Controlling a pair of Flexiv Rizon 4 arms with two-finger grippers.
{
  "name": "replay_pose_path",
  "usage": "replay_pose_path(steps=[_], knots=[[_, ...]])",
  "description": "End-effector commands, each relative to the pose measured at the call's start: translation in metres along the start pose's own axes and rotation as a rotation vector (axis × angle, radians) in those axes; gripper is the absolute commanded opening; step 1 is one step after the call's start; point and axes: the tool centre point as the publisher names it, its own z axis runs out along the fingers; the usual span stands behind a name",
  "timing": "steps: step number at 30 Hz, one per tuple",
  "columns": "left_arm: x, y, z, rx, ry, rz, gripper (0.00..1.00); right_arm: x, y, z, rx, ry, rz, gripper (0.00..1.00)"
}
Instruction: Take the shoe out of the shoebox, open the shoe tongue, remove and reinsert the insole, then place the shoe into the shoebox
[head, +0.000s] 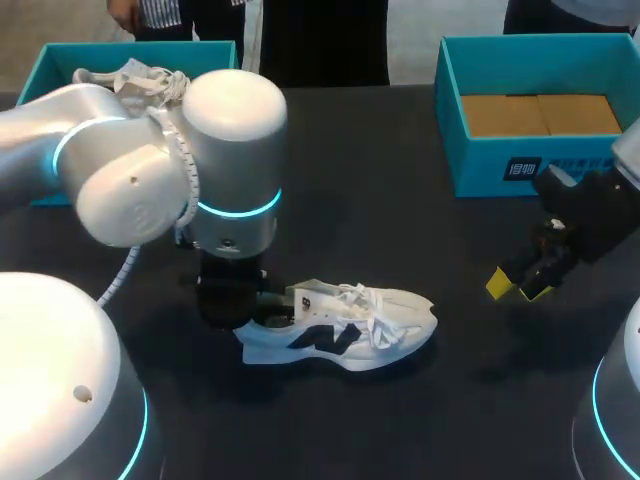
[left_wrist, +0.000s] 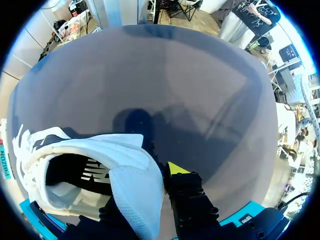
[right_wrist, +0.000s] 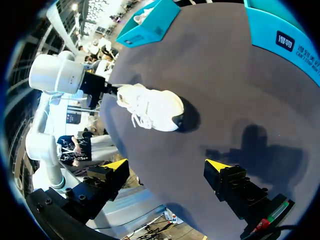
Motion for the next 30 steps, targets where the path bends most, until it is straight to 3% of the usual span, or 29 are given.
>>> replay_pose_path(steps=[1, 10, 30], knots=[[-0.013, 0.006, 0.009, -0.001, 0.021, -0.006, 0.00, 0.000, 0.000, 0.001, 0.000, -0.002, 0.001, 1.00], [-0.019, 0.019, 0.015, -0.005, 0.019, 0.007, 0.00, 0.000, 0.000, 0.001, 0.000, -0.002, 0.001, 1.00], [-0.032, 0.026, 0.023, -0.009, 0.045, 0.017, 0.00, 0.000, 0.000, 0.001, 0.000, -0.002, 0.001, 1.00]])
